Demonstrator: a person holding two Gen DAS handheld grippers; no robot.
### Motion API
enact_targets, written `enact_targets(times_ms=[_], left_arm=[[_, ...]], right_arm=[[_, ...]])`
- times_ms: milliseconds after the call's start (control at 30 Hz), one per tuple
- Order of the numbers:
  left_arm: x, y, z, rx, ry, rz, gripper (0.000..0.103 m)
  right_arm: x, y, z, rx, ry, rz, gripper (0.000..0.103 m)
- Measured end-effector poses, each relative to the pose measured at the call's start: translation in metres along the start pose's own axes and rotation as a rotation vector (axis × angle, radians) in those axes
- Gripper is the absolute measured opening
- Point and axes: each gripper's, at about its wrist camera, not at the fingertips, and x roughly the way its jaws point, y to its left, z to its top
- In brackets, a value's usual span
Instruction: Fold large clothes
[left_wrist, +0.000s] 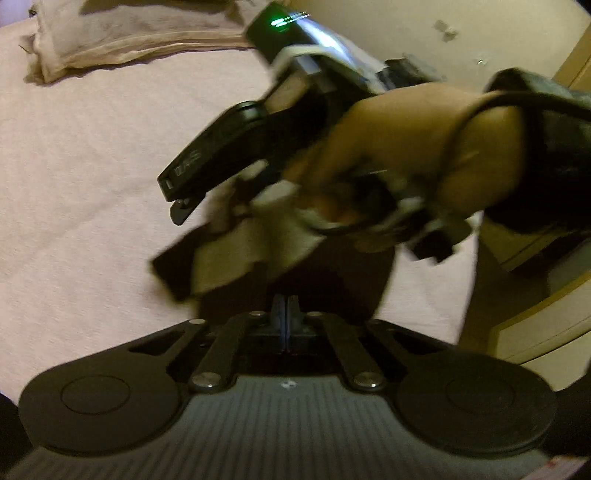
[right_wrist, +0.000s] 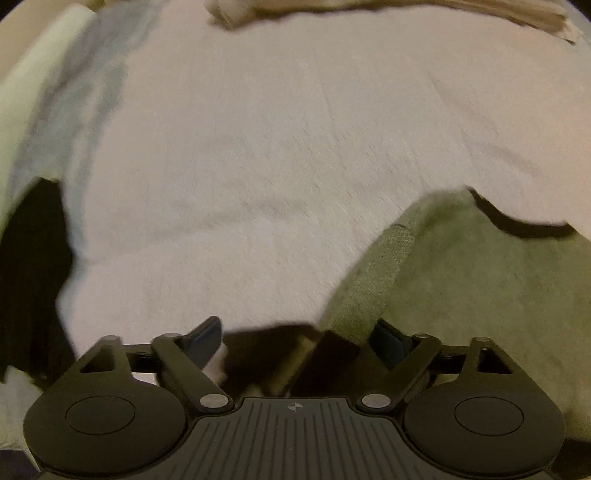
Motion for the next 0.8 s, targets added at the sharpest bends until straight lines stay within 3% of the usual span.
enact_targets(times_ms=[33, 200, 333, 433, 600, 667, 733, 800], left_arm=[[0.0, -0.007, 0.0, -0.001, 0.001, -0.015, 0.0], [-0.008, -0.03, 0.018, 0.02, -0.003, -0.065, 0.0], [-0.036, -0.029, 0.056, 0.055, -0.074, -0.091, 0.014], [-0.041, -0.027, 0.089, 0.116, -0.097, -0.067, 0.022], [-0.011, -0.032, 0.154, 0.239, -0.092, -0.032, 0.029], [0.013, -0.04, 0.176, 0.293, -0.087, -0.03, 0.036], [0.04, -0.055, 0.195, 0.33, -0.074, -0.032, 0.05], [0.064, -0.076, 0.202, 0.364, -0.053, -0.041, 0.055]], right_arm=[[-0.007, -0.005, -0.004, 0.008, -0.005, -0.019, 0.0], [-0.077, -0.046, -0.033, 0.055, -0.104, -0.017, 0.0], [-0.151, -0.091, -0.065, 0.088, -0.202, -0.088, 0.0], [-0.203, -0.132, -0.097, 0.166, -0.262, -0.155, 0.0], [-0.279, -0.197, -0.151, 0.266, -0.354, -0.361, 0.0], [-0.297, -0.227, -0.171, 0.305, -0.367, -0.44, 0.0], [-0.309, -0.259, -0.185, 0.353, -0.371, -0.501, 0.0], [-0.319, -0.298, -0.196, 0.393, -0.371, -0.554, 0.0]])
